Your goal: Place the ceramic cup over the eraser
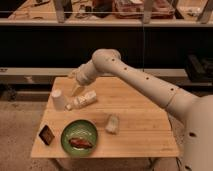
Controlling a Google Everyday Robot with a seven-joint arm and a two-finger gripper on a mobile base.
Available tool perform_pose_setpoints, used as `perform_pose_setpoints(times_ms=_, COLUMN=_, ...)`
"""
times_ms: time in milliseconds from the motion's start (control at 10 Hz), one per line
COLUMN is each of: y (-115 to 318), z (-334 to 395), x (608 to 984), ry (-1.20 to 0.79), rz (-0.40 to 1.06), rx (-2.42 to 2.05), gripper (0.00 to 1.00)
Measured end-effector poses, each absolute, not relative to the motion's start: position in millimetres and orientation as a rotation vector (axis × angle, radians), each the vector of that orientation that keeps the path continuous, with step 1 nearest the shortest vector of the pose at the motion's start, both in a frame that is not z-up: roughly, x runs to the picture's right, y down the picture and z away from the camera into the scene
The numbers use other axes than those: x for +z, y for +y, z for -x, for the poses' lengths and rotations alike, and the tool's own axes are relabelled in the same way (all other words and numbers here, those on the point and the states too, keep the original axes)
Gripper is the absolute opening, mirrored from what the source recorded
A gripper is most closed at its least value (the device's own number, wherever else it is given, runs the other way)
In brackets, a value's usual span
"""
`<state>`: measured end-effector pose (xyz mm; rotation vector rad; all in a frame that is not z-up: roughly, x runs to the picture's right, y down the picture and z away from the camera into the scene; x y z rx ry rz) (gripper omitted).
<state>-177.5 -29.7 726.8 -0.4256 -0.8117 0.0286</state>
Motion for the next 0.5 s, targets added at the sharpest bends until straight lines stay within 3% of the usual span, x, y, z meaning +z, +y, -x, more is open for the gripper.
perform_pose_setpoints(times_ms=500, y=-31, z=238, x=799, ry=-0.875, rz=0.458, rx=0.086, gripper=0.65)
